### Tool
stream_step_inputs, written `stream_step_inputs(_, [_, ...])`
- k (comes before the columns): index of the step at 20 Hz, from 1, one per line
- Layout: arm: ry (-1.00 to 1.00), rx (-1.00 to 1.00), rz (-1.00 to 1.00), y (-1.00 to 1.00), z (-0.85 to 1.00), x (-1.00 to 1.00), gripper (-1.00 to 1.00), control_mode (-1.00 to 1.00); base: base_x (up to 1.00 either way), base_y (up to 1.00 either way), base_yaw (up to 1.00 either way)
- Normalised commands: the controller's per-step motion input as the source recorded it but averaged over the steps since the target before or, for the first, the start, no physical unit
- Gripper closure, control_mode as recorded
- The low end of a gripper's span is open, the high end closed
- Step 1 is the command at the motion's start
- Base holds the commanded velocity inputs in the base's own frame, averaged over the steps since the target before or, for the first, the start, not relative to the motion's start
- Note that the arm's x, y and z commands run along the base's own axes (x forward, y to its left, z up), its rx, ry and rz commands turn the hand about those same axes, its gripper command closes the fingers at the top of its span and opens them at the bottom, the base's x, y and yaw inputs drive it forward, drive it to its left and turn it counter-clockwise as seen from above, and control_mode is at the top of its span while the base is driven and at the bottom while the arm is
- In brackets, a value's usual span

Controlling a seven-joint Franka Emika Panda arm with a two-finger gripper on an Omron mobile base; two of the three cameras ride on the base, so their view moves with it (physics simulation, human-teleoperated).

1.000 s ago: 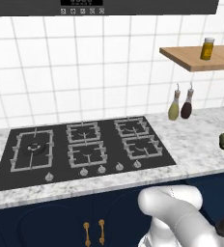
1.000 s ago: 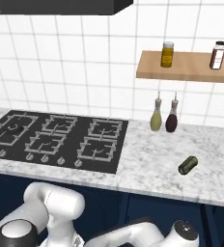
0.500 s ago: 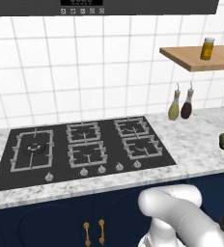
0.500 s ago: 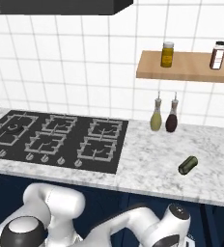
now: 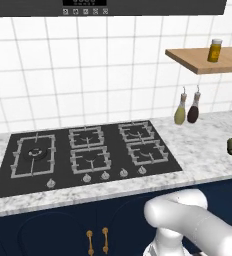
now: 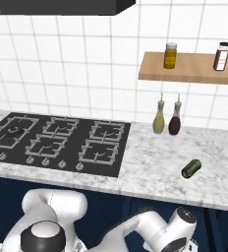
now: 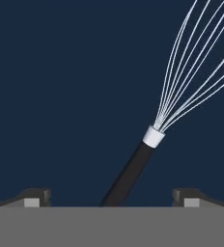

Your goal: Pick the whisk from the drawer and place it on the counter.

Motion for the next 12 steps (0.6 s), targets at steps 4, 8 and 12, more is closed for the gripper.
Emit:
stream_step_inputs(4, [-0.02, 0.0, 0.0, -0.03, -0.48, 0.0, -1.0, -1.0, 0.0, 0.0, 0.0])
stream_step_inputs(8, [-0.01, 0.0, 0.0, -0.07, -0.34, 0.0, -1.0, -1.0, 0.0, 0.0, 0.0])
stream_step_inputs(12, [0.0, 0.0, 0.0, -0.06, -0.35, 0.0, -1.0, -1.0, 0.0, 0.0, 0.0])
